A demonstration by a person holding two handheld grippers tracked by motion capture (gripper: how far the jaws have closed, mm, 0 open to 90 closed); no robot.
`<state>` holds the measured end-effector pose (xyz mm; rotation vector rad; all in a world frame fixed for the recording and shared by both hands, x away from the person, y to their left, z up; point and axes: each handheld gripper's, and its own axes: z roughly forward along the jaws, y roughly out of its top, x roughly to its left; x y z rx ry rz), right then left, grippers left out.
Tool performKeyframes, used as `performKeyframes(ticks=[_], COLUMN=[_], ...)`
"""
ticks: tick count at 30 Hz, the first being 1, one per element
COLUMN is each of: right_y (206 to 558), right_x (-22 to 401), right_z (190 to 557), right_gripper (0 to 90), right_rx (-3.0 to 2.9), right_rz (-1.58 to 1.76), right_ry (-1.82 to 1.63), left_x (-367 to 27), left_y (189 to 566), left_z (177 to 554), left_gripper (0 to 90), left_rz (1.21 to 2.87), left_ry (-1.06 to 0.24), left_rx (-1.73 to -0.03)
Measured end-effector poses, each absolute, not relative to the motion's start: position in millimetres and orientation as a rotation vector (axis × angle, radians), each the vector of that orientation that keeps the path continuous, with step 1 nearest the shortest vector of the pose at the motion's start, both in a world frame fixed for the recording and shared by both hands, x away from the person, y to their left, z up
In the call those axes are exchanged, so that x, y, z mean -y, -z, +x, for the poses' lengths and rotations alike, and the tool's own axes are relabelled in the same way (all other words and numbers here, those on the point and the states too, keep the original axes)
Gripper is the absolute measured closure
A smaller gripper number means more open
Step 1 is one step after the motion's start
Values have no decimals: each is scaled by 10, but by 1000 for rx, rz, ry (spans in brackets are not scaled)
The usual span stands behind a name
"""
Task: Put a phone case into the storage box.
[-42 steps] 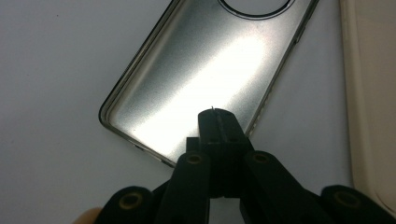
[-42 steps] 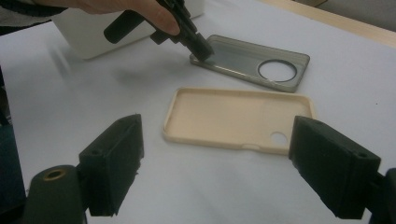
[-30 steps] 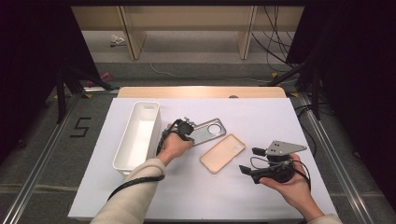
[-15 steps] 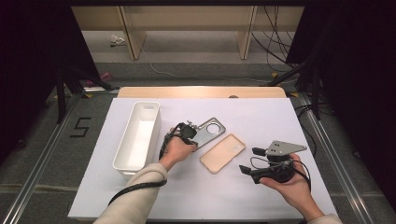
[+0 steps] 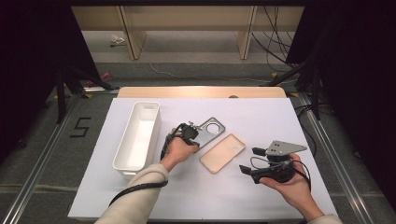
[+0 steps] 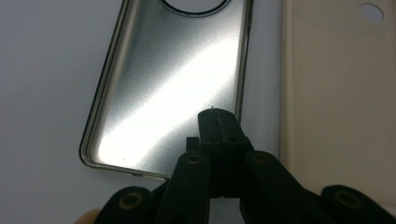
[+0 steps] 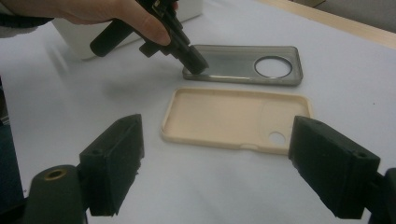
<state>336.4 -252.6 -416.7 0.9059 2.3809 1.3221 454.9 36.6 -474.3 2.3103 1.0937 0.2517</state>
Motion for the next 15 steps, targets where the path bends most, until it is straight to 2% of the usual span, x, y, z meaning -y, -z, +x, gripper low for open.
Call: performKeyframes(ticks=[15], right_y=[4166], right_x=[2528], right_z=[3363], right_gripper=[191], right_rx=[-2380], right_rz=[906], right_ry=[-1323], left_x=[-343], left_y=[4740], left_z=[4554], left_gripper=[898], left_rz=[2320], left_ry=[-250], left_rx=[-1078])
